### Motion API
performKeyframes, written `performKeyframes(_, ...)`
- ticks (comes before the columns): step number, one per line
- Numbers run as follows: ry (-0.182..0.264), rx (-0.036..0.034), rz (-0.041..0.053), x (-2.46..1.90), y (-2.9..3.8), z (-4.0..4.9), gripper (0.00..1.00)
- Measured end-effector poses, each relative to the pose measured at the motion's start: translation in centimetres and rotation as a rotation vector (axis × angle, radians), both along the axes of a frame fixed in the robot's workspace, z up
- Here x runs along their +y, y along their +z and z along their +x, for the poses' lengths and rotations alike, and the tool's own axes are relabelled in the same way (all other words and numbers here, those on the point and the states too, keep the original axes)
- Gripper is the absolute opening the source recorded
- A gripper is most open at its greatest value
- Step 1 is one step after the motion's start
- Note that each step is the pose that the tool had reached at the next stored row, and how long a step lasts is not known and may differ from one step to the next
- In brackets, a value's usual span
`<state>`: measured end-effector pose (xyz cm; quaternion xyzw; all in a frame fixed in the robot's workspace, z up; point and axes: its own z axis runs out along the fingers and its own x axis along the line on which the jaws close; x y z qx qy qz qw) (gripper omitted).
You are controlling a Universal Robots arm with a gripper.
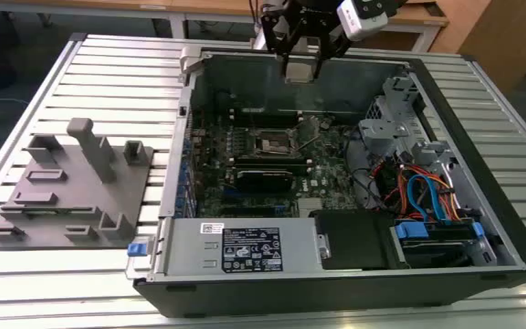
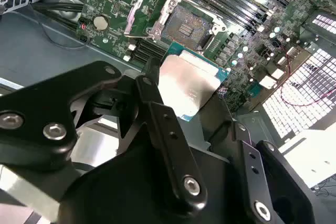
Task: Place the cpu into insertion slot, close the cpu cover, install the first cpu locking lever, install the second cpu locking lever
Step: 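Place the cpu into insertion slot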
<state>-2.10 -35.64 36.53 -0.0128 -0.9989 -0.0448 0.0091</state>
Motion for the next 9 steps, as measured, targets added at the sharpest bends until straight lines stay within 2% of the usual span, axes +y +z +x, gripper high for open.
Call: performKeyframes(9, 0.0, 0.0, 0.0, 0.0, 0.0, 0.0, 0.54)
